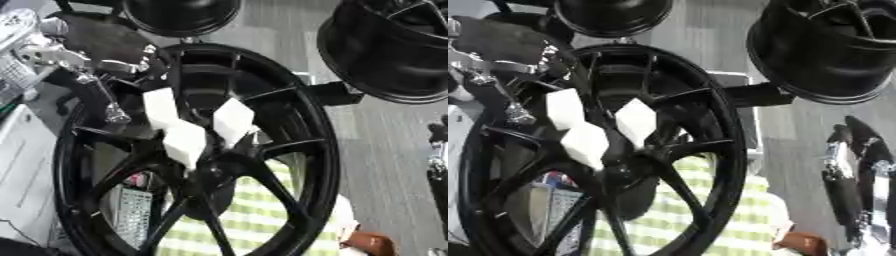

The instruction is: Pull the pin out of the wheel hub.

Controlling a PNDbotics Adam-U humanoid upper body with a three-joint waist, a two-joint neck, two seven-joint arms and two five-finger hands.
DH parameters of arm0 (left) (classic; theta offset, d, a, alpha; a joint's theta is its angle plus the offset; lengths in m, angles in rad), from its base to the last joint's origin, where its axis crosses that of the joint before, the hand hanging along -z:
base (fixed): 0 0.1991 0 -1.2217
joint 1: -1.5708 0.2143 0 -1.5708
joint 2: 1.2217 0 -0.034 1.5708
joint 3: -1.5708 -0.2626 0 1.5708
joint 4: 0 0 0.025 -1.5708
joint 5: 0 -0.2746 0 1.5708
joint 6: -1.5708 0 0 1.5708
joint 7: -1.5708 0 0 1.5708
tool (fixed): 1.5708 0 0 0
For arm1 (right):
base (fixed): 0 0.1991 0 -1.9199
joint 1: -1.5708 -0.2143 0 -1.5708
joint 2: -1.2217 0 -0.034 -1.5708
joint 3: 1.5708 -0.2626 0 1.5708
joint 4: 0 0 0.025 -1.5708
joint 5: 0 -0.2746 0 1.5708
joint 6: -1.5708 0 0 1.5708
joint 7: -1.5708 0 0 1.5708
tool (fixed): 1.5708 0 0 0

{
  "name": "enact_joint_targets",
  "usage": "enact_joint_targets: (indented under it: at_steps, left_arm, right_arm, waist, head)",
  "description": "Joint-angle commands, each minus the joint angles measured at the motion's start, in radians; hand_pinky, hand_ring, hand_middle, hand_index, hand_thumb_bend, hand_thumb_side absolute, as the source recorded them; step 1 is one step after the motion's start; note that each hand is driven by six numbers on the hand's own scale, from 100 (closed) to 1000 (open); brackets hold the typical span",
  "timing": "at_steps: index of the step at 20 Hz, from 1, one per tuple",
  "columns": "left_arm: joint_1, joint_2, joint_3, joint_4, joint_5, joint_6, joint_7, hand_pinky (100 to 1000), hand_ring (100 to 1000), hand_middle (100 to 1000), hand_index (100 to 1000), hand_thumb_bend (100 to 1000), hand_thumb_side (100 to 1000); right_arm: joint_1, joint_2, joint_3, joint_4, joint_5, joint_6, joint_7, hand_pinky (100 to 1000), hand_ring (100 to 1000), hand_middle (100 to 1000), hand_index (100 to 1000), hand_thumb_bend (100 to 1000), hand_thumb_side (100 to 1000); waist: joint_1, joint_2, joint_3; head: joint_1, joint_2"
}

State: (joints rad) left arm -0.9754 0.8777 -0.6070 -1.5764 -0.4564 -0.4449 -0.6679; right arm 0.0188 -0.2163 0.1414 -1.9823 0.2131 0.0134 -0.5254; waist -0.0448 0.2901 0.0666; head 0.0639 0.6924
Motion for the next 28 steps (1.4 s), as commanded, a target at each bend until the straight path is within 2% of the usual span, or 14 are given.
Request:
enact_joint_targets:
  at_steps: [1,6,9,17,23,28]
  left_arm:
    - [-0.014,0.017,0.003,-0.009,0.007,-0.248,-0.239,834,802,793,830,351,205]
    - [-0.024,0.034,0.020,-0.057,0.023,-0.247,-0.239,847,820,812,810,417,215]
    - [-0.026,0.046,0.015,-0.090,0.035,-0.248,-0.239,847,817,809,802,394,214]
    - [-0.019,0.071,0.008,-0.175,0.071,-0.232,-0.239,845,812,802,793,400,216]
    - [-0.018,0.074,0.002,-0.183,0.065,-0.221,-0.239,815,779,753,771,377,214]
    - [-0.015,0.072,0.002,-0.164,0.026,-0.225,-0.239,816,798,812,767,417,216]
  right_arm:
    - [-0.003,-0.009,-0.005,-0.018,-0.003,-0.001,-0.001,935,871,703,826,100,709]
    - [0.000,-0.010,-0.005,-0.018,-0.003,-0.001,-0.001,935,870,703,826,100,708]
    - [0.000,-0.012,-0.005,-0.018,-0.006,-0.003,0.001,935,870,703,826,100,708]
    - [0.002,-0.011,-0.007,-0.018,-0.015,-0.004,0.003,936,869,702,826,100,710]
    - [0.000,-0.010,-0.008,-0.018,-0.020,-0.009,0.006,937,870,703,826,100,710]
    - [-0.001,-0.008,-0.009,-0.018,-0.026,-0.011,0.007,937,870,703,827,100,711]
  waist:
    - [0.002,-0.014,-0.002]
    - [0.004,-0.016,0.001]
    - [0.007,-0.018,0.003]
    - [0.009,-0.022,0.001]
    - [0.010,-0.023,0.000]
    - [0.009,-0.022,-0.001]
  head:
    - [0.002,-0.008]
    - [0.002,-0.003]
    - [0.002,-0.004]
    - [0.005,-0.009]
    - [0.008,-0.011]
    - [0.011,-0.013]
